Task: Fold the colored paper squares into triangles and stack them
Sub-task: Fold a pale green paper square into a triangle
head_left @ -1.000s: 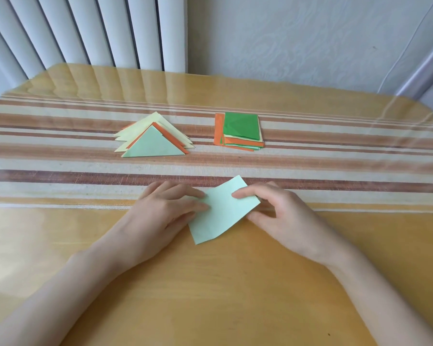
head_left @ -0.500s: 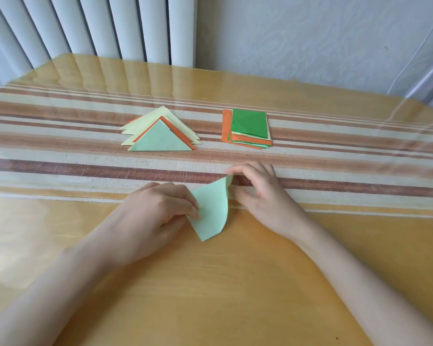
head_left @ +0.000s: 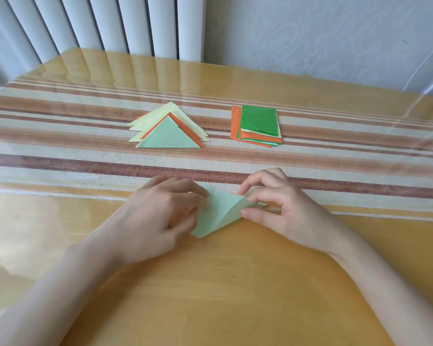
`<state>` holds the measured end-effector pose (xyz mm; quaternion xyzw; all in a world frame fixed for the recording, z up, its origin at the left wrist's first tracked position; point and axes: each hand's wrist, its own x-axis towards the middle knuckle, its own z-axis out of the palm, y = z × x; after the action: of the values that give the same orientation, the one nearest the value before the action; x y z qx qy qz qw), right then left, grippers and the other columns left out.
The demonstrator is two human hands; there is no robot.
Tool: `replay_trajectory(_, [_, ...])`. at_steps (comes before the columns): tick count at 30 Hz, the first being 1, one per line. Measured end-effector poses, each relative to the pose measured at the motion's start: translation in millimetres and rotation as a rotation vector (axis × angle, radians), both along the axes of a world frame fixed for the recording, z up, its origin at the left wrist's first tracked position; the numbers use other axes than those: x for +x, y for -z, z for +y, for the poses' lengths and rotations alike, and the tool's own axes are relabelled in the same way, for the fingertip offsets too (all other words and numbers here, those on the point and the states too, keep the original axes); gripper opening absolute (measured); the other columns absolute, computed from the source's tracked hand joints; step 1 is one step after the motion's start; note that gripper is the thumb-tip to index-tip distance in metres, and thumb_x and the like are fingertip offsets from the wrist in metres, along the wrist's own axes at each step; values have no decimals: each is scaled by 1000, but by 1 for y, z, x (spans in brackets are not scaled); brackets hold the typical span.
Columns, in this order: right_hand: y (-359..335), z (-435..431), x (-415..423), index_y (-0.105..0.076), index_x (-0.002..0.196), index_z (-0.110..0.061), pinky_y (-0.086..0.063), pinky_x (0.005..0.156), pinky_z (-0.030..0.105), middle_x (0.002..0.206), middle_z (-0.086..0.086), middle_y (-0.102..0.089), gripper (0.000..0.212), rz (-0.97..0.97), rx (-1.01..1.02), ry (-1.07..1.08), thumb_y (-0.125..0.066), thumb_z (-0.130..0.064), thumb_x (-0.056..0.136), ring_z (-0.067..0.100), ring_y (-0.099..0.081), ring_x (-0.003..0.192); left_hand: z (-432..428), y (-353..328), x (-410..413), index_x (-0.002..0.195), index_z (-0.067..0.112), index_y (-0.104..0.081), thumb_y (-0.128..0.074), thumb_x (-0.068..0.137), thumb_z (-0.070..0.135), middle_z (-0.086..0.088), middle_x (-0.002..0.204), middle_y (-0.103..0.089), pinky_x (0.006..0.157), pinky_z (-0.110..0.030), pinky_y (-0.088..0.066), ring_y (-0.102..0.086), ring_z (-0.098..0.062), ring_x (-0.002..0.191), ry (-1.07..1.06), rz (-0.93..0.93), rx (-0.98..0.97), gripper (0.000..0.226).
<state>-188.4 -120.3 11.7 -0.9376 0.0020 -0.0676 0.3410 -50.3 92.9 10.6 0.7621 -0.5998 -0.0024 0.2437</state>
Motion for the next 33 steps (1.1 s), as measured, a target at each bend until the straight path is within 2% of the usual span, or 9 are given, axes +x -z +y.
replay_trajectory(4, [2,12,-1,-64,73,-21,-33,93,17,100,-18,-50,41,-6,28,109,-50,-56,90,5,-37,112,-1,-3,-5,76,30,-63,-33,89,70,20,102,-59,81,-17,-37,-50,5,92,-2,117,-16,52])
replay_trajectory(7, [6,22,8,-59,73,-25,-29,89,15,93,-9,-50,32,-22,4,256,-50,-52,87,11,-40,103,-4,5,-3,74,33,-60,-40,87,65,18,103,-57,81,-24,-39,-50,0,91,-14,86,-30,40])
replay_trajectory(10, [12,27,17,-56,72,-21,-31,91,23,89,-5,-48,31,-32,-74,330,-56,-47,88,16,-39,100,-6,8,-1,71,35,-58,-47,84,61,17,106,-57,79,-29,-44,-51,-2,92,-22,120,-44,31])
replay_trajectory(13, [15,31,22,-50,71,-21,-32,90,29,90,-4,-47,30,-52,-146,365,-62,-42,87,18,-38,99,-6,7,-1,70,39,-51,-47,83,60,17,107,-57,76,-23,-40,-48,0,93,-24,119,-29,25])
replay_trajectory(21, [16,34,21,-46,72,-21,-31,87,26,91,-4,-45,32,-64,-192,390,-65,-42,85,18,-37,98,-4,6,-2,70,40,-46,-43,81,62,20,108,-55,71,-13,-35,-48,2,90,-27,149,15,25])
replay_trajectory(24, [17,34,22,-46,73,-21,-32,87,28,91,-5,-44,32,-66,-214,401,-65,-44,85,17,-36,97,-4,8,-1,72,40,-47,-43,81,62,19,107,-55,74,-11,-37,-47,3,90,-23,133,16,24])
replay_trajectory(27, [17,37,22,-46,73,-21,-33,86,29,91,-6,-43,32,-75,-237,402,-66,-43,85,16,-36,95,-5,10,-2,79,39,-49,-44,82,61,16,105,-55,73,-27,-45,-50,-5,91,-29,102,7,23])
replay_trajectory(29, [14,35,17,-49,73,-19,-33,87,27,92,-5,-45,30,-62,-196,388,-66,-40,86,16,-38,96,-4,12,-2,89,38,-50,-44,84,60,15,102,-53,73,-30,-45,-49,-7,90,-34,59,8,23])
replay_trajectory(33, [4,19,-9,-59,74,-28,-27,92,8,98,-9,-52,14,-7,15,415,-68,-29,84,7,-38,104,-5,13,-7,101,32,-52,-39,89,61,19,97,-47,72,-24,-37,-40,-3,86,-64,-28,-2,34])
